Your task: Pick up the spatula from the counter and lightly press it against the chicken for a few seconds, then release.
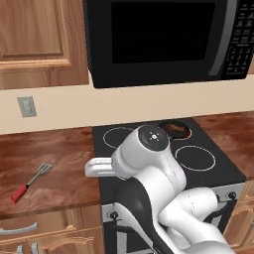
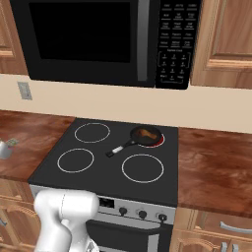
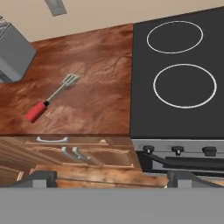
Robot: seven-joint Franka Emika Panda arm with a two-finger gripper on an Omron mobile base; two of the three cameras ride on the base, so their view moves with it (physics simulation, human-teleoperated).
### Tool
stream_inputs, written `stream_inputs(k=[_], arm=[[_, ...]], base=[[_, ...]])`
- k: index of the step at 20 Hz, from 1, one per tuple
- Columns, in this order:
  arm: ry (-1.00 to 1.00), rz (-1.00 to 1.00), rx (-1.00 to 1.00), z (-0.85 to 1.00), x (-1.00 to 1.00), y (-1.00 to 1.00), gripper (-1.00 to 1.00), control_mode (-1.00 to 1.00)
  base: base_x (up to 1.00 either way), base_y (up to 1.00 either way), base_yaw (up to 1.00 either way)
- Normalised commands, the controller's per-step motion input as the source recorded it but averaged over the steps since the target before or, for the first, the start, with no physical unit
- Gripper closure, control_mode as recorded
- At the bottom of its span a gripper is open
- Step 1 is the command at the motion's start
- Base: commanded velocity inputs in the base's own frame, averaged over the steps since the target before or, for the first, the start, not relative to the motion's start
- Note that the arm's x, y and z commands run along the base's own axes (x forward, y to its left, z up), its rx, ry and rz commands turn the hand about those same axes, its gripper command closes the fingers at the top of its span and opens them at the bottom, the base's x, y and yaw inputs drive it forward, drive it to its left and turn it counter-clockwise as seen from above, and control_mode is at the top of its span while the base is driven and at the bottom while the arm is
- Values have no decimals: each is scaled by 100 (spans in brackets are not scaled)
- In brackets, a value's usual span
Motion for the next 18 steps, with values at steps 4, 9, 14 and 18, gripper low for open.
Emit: stream_inputs(k=[4, 9, 14, 18], arm=[[0, 0, 0, -1, 1, 44, -100, -100], [0, 0, 0, -5, 6, 42, -100, -100], [0, 0, 0, -6, 5, 38, -100, -100], [0, 0, 0, -6, 8, 32, -100, -100]], base=[[0, 0, 0], [0, 0, 0], [0, 0, 0], [0, 0, 0]])
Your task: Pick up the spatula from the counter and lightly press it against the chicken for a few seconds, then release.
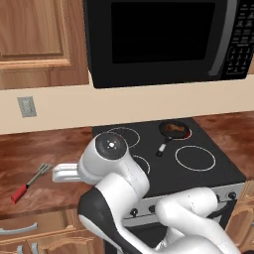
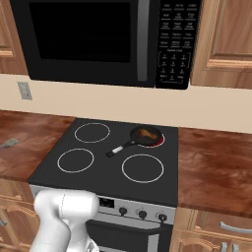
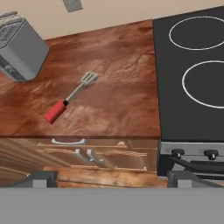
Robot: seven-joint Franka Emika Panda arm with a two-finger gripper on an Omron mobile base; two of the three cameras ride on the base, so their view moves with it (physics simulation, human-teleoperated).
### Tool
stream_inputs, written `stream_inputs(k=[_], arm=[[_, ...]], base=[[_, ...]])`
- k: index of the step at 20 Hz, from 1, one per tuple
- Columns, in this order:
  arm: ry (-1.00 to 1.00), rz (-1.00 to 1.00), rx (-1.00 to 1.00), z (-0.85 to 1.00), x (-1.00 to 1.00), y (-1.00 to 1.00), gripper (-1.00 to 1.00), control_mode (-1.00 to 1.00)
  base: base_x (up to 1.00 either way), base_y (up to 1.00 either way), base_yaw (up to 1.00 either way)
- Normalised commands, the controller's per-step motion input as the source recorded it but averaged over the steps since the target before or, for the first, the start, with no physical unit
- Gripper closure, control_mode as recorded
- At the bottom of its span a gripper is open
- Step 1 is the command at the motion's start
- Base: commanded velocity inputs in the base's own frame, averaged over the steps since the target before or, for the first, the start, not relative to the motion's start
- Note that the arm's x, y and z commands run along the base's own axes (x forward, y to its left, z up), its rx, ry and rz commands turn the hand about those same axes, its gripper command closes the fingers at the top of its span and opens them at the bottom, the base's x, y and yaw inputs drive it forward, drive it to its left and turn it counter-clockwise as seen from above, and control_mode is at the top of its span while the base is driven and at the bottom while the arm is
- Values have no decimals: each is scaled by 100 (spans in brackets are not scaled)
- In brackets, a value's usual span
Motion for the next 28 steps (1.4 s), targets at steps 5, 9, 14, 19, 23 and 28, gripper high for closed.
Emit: stream_inputs(k=[5, 9, 14, 19, 23, 28], arm=[[0, 0, 0, -14, 6, 21, -100, -100], [0, 0, 0, -10, 3, 16, -100, -100], [0, 0, 1, -4, 11, 20, -100, -100], [2, 0, 3, 0, 22, 20, -100, -100], [1, 0, 3, 0, 22, 21, -100, -100], [0, 0, 2, -7, 18, 25, -100, -100]], base=[[0, 0, 0], [0, 0, 0], [0, 0, 0], [0, 0, 0], [0, 0, 0], [0, 0, 0]])
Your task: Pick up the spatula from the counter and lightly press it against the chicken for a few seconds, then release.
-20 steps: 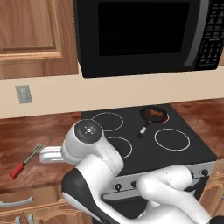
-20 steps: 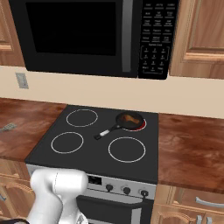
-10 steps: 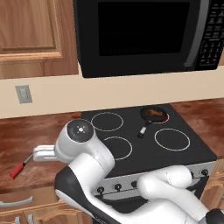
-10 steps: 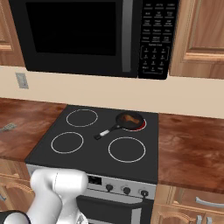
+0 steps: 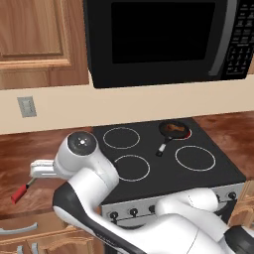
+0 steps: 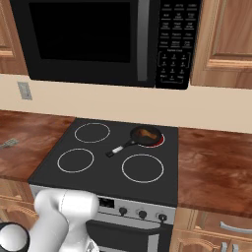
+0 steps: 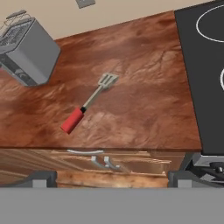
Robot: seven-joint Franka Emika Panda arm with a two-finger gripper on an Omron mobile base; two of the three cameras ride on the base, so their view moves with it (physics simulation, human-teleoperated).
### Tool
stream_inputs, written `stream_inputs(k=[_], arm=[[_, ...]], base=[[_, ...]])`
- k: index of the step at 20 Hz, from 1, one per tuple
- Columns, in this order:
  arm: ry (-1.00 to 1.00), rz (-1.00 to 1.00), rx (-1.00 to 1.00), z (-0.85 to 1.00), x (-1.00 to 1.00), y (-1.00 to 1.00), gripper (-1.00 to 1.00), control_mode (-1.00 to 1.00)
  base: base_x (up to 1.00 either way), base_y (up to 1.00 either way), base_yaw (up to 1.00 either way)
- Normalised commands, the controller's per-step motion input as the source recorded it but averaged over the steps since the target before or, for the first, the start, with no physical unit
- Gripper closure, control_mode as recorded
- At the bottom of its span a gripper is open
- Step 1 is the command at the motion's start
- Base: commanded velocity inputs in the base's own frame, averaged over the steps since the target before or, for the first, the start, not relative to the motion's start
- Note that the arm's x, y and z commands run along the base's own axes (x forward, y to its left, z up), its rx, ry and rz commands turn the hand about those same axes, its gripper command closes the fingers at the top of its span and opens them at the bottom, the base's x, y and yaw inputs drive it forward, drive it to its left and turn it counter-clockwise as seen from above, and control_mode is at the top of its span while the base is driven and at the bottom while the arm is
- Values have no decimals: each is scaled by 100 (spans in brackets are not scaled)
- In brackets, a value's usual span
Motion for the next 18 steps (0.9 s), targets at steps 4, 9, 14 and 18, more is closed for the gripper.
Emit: stream_inputs(k=[4, 9, 14, 18], arm=[[0, 0, 0, -12, 12, 27, -100, -100], [0, 0, 2, -11, 10, 19, -100, -100], [0, 0, 5, -8, 17, 6, -100, -100], [0, 0, 4, -15, 15, 15, -100, -100]], base=[[0, 0, 0], [0, 0, 0], [0, 0, 0], [0, 0, 0]])
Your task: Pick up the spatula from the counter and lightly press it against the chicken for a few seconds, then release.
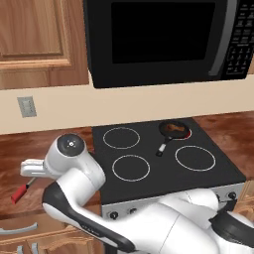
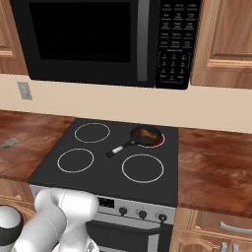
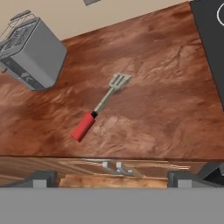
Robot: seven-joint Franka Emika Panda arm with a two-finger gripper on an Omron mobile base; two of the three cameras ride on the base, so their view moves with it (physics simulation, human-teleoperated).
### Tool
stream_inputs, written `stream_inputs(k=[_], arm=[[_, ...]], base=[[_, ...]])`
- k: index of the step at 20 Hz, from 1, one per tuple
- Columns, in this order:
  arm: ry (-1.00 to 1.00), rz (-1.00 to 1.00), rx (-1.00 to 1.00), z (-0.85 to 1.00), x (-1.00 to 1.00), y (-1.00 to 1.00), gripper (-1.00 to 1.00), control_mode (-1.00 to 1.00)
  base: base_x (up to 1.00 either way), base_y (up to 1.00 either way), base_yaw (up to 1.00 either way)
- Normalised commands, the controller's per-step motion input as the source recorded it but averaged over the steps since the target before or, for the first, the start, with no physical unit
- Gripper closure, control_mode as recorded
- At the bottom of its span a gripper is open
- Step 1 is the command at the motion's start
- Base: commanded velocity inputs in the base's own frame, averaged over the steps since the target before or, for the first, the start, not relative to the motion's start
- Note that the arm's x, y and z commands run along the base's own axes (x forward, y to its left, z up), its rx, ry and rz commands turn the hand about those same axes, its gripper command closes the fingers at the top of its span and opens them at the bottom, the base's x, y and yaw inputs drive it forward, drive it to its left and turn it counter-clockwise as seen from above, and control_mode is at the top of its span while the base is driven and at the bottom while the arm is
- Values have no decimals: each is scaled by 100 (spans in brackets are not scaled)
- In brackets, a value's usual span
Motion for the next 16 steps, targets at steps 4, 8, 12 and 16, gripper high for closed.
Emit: stream_inputs(k=[4, 8, 12, 16], arm=[[0, 0, 2, -18, 8, 25, -100, -100], [0, 0, 1, -14, 13, 24, -100, -100], [2, 0, 1, -7, 21, 23, -100, -100], [5, 0, 1, -9, 24, 27, -100, -100]], base=[[0, 0, 0], [0, 0, 0], [0, 0, 0], [0, 0, 0]])
